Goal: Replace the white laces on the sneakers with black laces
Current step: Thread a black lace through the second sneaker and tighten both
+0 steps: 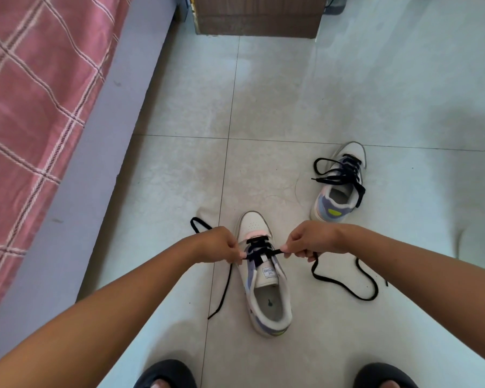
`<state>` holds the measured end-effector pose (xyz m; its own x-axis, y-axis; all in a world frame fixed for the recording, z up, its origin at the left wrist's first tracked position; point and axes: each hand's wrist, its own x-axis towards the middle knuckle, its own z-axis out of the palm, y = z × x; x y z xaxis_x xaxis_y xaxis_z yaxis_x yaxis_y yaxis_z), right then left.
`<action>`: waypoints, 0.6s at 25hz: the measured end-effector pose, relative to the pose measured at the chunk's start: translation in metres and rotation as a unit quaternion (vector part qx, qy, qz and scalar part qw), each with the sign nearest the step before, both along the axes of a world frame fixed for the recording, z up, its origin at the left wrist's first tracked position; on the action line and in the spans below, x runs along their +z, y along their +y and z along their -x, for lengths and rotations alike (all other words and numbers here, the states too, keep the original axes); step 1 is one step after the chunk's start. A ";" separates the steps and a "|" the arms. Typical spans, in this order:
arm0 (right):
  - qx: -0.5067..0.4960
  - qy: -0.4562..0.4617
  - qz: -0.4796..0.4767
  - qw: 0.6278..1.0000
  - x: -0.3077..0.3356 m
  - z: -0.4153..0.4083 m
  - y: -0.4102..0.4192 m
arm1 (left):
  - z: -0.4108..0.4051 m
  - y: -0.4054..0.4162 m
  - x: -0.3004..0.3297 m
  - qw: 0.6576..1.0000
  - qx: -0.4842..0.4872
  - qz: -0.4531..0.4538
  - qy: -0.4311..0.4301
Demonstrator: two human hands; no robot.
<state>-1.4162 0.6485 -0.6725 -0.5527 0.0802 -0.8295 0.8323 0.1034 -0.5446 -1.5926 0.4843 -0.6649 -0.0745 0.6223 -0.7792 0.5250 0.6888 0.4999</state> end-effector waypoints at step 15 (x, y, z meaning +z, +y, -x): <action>-0.110 0.032 0.010 0.993 0.046 -0.071 0.040 | 0.049 -0.044 0.041 0.996 0.074 -0.038 0.013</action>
<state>-1.3454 0.6882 -0.6269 -0.5755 0.1899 -0.7954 0.7967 -0.0889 -0.5977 -1.6419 0.4399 -0.6239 -0.1890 0.6598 -0.7273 0.4346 0.7203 0.5406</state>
